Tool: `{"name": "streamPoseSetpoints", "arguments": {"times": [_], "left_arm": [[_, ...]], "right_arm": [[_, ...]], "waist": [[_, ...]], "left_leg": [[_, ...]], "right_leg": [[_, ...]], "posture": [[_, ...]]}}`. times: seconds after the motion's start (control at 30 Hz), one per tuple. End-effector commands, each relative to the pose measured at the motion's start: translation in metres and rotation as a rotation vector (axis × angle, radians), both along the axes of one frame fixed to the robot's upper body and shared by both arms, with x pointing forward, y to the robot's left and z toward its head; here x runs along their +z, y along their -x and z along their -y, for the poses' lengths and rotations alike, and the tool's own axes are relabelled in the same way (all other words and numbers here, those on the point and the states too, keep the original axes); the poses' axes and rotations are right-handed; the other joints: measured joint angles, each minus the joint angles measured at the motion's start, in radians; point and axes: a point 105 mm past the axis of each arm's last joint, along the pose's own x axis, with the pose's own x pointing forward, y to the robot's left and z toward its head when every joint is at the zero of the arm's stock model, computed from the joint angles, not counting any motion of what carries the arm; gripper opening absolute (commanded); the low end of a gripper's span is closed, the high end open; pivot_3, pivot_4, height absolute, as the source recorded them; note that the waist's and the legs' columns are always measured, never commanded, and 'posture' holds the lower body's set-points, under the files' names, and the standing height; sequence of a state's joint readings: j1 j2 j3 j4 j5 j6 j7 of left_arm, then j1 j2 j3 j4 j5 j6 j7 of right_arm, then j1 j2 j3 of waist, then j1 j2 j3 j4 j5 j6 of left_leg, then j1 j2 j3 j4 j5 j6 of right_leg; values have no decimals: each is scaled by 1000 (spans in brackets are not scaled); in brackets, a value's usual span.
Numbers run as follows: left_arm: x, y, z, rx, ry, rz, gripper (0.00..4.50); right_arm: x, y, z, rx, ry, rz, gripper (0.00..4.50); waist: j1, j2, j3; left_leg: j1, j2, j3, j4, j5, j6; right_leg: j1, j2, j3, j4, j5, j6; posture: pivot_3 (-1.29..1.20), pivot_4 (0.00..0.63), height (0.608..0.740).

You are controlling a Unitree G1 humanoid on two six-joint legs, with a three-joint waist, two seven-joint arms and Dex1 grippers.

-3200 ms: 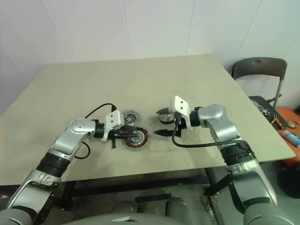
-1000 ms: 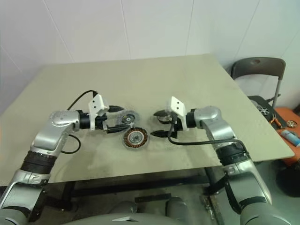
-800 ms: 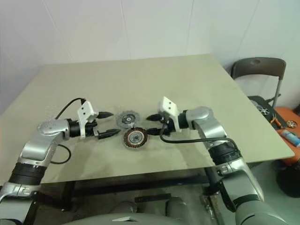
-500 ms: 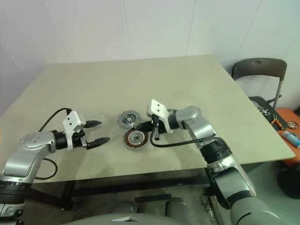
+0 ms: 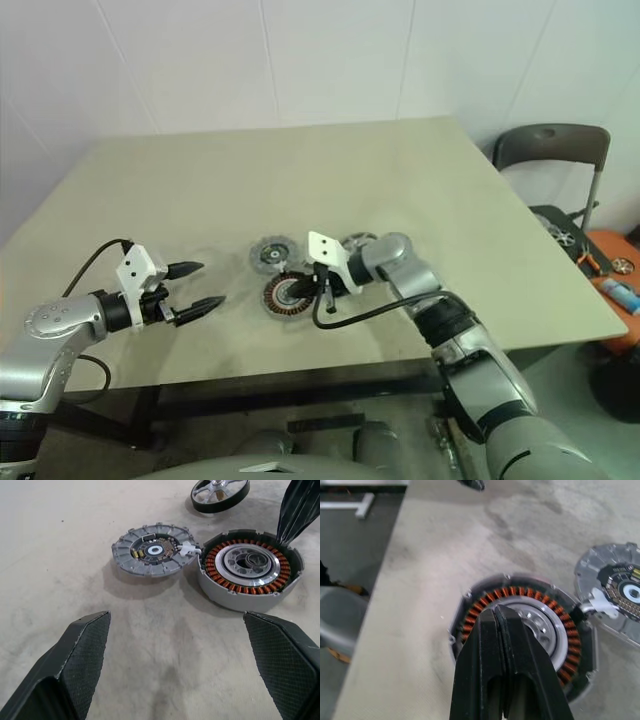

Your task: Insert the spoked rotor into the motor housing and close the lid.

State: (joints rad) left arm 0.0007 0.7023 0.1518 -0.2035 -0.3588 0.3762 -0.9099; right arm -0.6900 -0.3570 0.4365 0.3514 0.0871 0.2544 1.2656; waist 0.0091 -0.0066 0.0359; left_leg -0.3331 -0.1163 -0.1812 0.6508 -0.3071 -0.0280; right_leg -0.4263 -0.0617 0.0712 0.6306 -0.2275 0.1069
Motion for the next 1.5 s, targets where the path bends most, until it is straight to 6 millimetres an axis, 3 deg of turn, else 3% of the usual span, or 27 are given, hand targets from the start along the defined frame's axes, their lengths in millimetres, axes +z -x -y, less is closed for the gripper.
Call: {"name": "streamPoseSetpoints", "arguments": {"times": [0.03,0.53,1.5], "left_arm": [[13,-2,2,-2,5,55,4500],[13,-3,5,-10,-6,57,4500],[9,-2,11,-24,-12,48,4500]], "right_arm": [[10,-8,-7,18,-1,76,30],[-1,-12,-11,47,45,101,30],[0,-24,-24,35,41,142,30]], "waist": [[0,0,0],[-1,0,0],[-25,0,0]], "left_leg": [[0,0,0,0,0,0],[1,1,1,-1,0,0],[4,1,1,-2,0,0]], "right_leg": [[0,0,0,0,0,0],[0,0,0,0,0,0],[1,1,0,0,0,-1]], "posture": [[0,0,740],[0,0,740],[0,0,740]]}}
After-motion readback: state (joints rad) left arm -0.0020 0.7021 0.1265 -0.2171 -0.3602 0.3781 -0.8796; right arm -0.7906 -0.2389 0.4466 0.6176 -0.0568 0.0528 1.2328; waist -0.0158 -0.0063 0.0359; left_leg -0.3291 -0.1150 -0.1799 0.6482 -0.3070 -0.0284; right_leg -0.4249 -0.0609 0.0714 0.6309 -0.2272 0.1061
